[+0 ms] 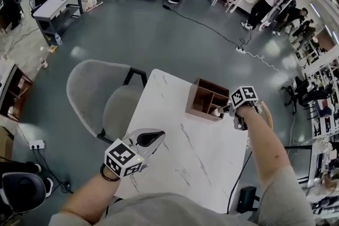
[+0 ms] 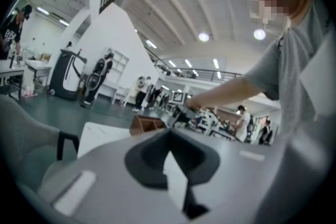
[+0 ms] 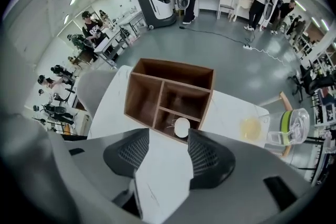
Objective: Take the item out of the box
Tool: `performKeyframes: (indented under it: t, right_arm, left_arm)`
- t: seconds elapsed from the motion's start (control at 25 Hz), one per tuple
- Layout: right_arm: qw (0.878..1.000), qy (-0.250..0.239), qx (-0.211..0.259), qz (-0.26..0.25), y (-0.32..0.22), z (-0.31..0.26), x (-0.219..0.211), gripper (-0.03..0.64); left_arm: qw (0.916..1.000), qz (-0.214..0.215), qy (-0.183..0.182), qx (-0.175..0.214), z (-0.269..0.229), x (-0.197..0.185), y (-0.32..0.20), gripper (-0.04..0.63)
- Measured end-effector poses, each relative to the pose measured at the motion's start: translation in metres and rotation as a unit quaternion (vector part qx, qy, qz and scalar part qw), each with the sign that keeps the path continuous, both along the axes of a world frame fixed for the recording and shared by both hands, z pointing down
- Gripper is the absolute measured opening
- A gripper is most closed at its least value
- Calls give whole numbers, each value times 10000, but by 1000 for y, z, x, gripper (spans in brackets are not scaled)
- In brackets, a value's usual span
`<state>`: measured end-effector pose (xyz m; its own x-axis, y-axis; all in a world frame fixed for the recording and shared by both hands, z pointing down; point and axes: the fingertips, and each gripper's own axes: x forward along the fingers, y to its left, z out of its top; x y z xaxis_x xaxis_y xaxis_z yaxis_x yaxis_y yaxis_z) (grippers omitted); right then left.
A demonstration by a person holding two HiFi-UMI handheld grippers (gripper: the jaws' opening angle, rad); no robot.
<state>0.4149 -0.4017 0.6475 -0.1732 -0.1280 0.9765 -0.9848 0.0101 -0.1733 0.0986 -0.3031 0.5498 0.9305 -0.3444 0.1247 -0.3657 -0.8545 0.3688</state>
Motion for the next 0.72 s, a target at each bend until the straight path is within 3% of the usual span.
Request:
performKeyframes:
  t: [0.72]
  right_arm:
    - [9959, 281, -558, 658, -1, 56, 5, 232]
  left_arm:
    - [9996, 62, 87, -279, 20, -7, -5, 3]
